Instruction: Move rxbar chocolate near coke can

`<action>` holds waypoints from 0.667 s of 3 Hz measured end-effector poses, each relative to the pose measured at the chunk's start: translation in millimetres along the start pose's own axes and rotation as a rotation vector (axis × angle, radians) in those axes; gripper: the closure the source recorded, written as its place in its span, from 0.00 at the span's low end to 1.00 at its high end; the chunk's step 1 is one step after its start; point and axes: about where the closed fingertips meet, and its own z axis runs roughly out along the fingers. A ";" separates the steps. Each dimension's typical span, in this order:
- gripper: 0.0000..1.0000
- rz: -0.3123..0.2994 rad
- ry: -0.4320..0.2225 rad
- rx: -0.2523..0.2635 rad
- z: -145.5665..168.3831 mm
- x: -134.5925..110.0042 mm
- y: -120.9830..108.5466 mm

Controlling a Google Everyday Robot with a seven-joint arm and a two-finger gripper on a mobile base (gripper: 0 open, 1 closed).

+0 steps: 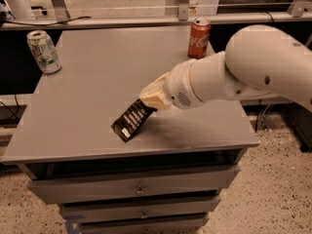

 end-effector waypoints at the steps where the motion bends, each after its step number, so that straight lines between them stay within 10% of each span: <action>1: 1.00 -0.045 0.009 0.110 -50.0 -24.3 -30.8; 2: 1.00 -0.045 0.009 0.110 -50.0 -24.4 -30.7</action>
Offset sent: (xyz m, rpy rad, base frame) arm 0.0099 -0.0284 0.0427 -0.0363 -0.0746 -0.0526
